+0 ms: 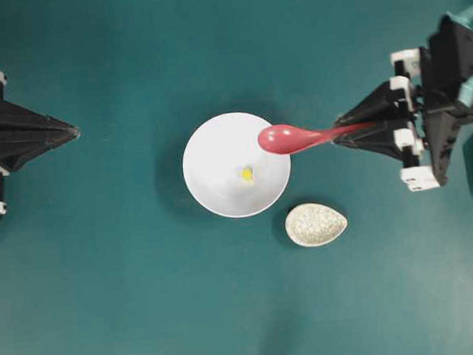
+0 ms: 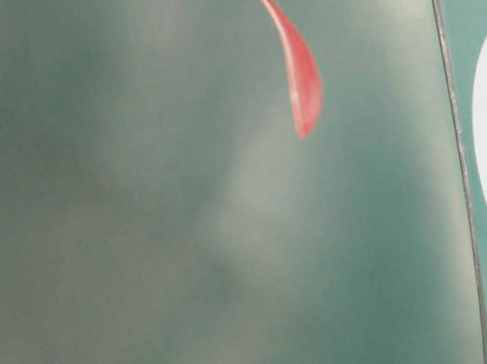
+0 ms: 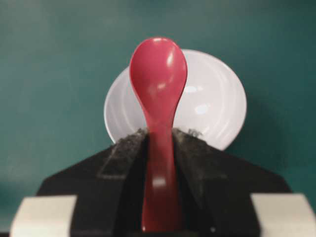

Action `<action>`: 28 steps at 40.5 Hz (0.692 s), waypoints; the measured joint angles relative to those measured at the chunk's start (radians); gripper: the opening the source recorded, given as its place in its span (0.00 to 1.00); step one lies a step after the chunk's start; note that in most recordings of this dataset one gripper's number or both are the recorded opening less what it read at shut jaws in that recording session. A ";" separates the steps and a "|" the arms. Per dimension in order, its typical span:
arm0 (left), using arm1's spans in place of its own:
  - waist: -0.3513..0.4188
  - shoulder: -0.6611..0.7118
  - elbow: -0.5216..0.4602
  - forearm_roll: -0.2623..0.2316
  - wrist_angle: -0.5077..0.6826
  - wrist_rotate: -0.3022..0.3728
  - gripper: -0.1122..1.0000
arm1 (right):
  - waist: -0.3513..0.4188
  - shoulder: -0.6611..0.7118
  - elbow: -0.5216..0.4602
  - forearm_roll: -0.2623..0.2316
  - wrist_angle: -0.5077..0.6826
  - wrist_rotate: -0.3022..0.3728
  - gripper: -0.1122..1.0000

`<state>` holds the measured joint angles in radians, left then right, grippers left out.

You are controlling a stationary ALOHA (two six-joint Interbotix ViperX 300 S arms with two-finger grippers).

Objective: Scoop the yellow hexagonal prism block from the bowl with a spoon using the right arm.
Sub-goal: 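Lift the pink spoon out of the spoon rest and carry it over the bowl, then lower the spoon bowl into the white bowl beside the yellow block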

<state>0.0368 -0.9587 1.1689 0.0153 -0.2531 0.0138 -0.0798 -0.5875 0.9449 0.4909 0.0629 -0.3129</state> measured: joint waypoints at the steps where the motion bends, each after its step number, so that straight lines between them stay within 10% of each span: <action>1: 0.000 0.002 0.000 0.002 0.002 -0.002 0.10 | -0.011 0.011 -0.015 0.002 0.026 0.000 0.31; 28: 0.000 0.002 -0.008 0.000 0.005 0.000 0.10 | -0.166 0.440 -0.495 -0.064 0.782 0.121 0.31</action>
<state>0.0368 -0.9572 1.1612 0.0153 -0.2485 0.0138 -0.2454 -0.1473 0.4495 0.4264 0.8452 -0.1917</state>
